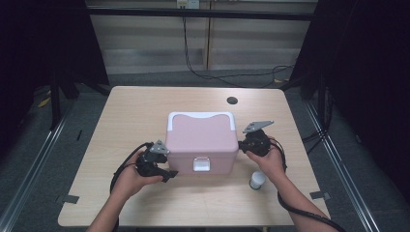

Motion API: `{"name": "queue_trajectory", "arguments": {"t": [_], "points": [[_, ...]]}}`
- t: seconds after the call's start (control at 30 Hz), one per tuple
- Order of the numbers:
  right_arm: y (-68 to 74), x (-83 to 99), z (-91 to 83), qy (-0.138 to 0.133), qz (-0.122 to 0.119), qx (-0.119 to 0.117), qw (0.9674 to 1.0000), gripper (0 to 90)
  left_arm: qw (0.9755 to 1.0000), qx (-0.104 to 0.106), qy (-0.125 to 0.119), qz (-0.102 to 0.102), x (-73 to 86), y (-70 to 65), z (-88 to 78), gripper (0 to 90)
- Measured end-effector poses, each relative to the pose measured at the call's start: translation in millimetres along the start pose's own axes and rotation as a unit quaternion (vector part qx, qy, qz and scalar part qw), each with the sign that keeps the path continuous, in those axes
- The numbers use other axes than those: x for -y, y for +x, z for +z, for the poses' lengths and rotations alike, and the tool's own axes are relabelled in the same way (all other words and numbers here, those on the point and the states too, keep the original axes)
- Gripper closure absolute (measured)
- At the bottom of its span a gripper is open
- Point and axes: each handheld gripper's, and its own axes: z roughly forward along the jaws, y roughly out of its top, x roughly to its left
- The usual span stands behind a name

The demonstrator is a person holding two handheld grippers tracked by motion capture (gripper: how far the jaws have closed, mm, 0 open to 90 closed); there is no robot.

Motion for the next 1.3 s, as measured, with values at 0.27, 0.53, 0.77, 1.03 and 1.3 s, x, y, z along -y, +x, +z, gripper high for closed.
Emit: {"name": "queue_trajectory", "arguments": {"t": [0.27,0.53,0.77,1.03,1.3], "points": [[2.6,-0.8,-0.3,0.004,-0.004,-0.004,1.0,89.3,1.0,-0.001,-0.005,-0.004,1.3,1.1,-2.0,36.4],[3.4,-0.8,-2.4,0.01,-0.007,-0.012,0.9999,89.6,0.9999,-0.007,-0.007,-0.006,0.0,2.4,-3.7,38.6],[4.2,2.4,-4.6,0.004,0.0,-0.023,0.9997,89.3,0.9997,0.01,-0.006,-0.02,1.9,4.8,-3.1,38.5],[8.5,-6.0,-19.2,0.014,-0.008,-0.034,0.9993,88.7,0.999,0.016,0.021,-0.035,4.5,7.5,-7.0,34.1],[10.4,-14.5,-37.6,0.017,-0.007,-0.046,0.9988,89.8,0.9971,0.014,0.034,-0.067,16.3,18.1,-16.6,32.6]]}}
